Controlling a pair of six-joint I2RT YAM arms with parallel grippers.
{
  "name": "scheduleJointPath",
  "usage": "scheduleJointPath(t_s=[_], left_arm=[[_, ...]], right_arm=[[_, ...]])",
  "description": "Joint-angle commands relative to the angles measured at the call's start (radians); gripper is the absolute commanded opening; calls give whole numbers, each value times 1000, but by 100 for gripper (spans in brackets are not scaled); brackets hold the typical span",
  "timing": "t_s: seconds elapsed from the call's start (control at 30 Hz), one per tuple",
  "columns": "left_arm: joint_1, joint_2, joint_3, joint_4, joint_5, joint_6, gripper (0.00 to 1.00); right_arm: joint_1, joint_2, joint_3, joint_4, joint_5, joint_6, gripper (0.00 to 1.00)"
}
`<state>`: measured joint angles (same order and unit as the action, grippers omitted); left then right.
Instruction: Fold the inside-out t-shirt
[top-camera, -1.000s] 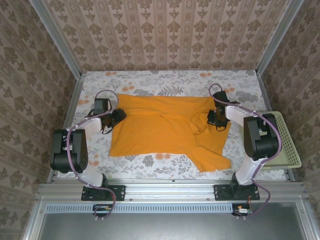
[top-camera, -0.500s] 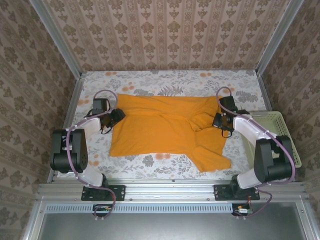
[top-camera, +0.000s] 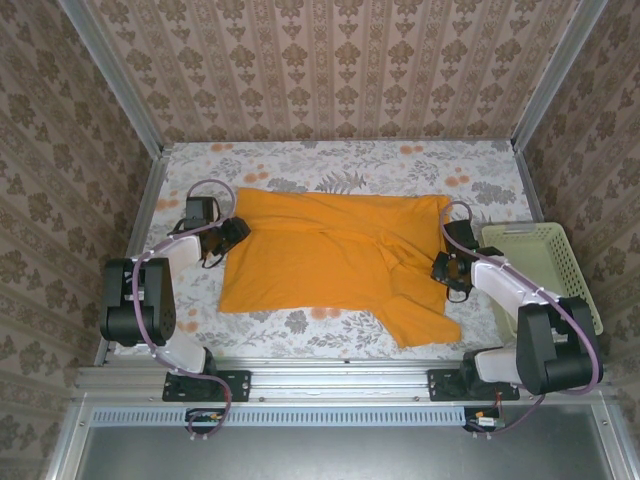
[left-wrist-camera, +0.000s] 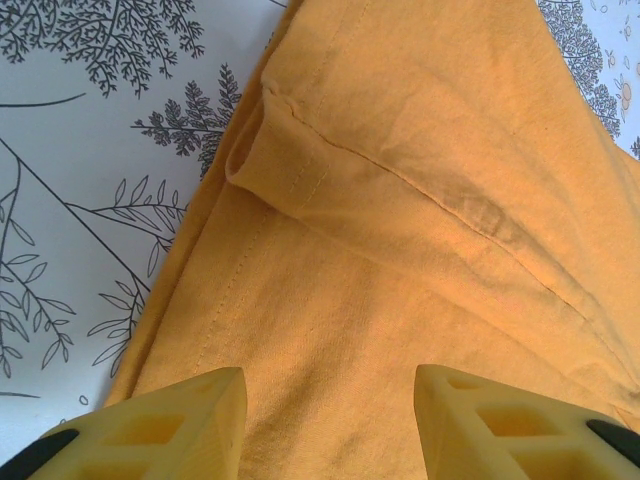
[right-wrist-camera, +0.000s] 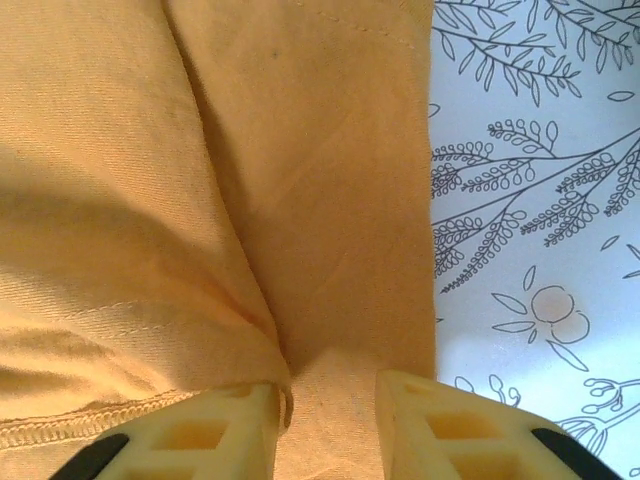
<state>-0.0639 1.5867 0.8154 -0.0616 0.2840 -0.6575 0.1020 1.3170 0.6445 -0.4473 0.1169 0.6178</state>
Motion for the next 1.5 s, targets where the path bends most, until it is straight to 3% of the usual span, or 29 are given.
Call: scheduleJointPath(t_s=[0.0, 0.13, 0.33, 0.47, 0.8, 1.17, 1.47], left_arm=[[-3, -19, 2, -35, 3, 28, 49], [-22, -61, 1, -66, -30, 41, 49], [-38, -92, -11, -75, -54, 41, 49], [-41, -90, -12, -76, -54, 42, 49], [-45, -100, -20, -76, -51, 47, 50], [-43, -103, -26, -71, -49, 50, 50], [-42, -98, -24, -70, -45, 49, 49]], right_arm=[[13, -43, 68, -31, 46, -19, 35], [120, -53, 165, -80, 97, -55, 35], [233, 50, 213, -26, -9, 8, 37], [242, 155, 214, 74, -134, 74, 37], [248, 275, 242, 142, -178, 131, 45], [254, 298, 264, 142, -149, 124, 28], [333, 268, 293, 47, 0, 76, 15]])
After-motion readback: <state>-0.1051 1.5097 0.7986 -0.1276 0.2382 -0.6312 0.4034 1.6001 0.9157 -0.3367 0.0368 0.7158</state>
